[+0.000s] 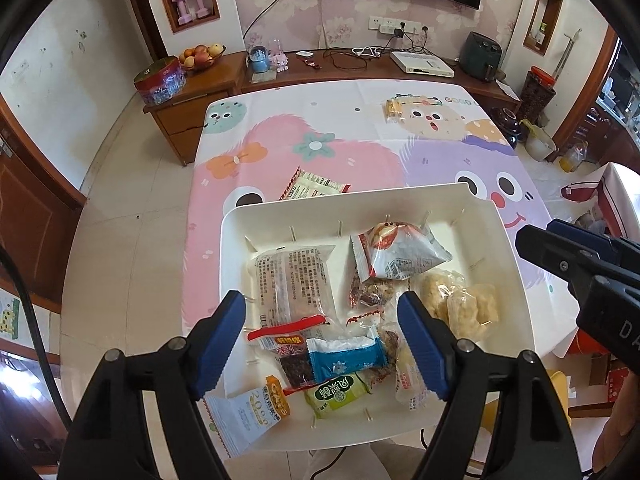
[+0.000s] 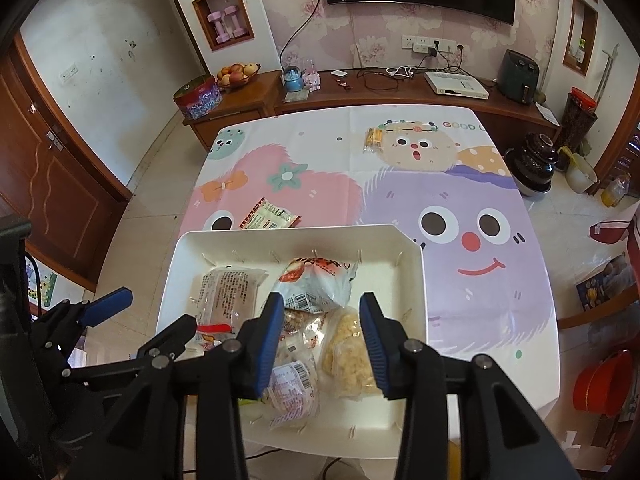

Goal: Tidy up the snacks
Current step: 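Withdraw both open tools from the tray toward the remaining snacks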

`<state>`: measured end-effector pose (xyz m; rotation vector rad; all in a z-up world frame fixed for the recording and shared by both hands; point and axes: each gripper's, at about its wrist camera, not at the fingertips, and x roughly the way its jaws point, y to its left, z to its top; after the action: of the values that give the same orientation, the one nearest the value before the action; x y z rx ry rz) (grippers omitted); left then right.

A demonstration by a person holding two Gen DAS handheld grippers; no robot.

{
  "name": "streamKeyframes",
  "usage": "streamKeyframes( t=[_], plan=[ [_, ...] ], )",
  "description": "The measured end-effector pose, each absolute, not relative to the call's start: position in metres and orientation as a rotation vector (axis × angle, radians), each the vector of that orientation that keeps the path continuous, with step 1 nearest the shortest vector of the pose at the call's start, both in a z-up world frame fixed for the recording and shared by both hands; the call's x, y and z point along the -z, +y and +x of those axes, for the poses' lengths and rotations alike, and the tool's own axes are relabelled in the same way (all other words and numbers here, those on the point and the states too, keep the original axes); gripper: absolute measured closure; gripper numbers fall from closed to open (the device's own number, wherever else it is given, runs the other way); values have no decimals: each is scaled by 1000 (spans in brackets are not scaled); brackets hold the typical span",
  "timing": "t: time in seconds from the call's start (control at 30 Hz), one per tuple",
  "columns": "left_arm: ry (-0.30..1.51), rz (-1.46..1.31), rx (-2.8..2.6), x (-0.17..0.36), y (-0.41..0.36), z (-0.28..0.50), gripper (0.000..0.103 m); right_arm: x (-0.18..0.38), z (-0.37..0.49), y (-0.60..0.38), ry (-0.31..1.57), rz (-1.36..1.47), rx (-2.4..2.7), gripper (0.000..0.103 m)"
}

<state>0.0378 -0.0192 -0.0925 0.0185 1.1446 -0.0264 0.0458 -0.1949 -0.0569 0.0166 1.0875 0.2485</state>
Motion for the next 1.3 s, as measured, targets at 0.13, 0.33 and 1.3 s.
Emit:
streamKeyframes(
  t=[0.13,0.33,1.3],
  plan=[
    [1150,23,33,93,-21,38,26,59,44,-195,1095,26,-252,63],
    [1151,22,36,94,-22,38,25,62,43,-195,1103,33,-247,63],
    [1165,9,95,52,39,219,19,12,191,-197,1044,48,-220,62]
  ],
)
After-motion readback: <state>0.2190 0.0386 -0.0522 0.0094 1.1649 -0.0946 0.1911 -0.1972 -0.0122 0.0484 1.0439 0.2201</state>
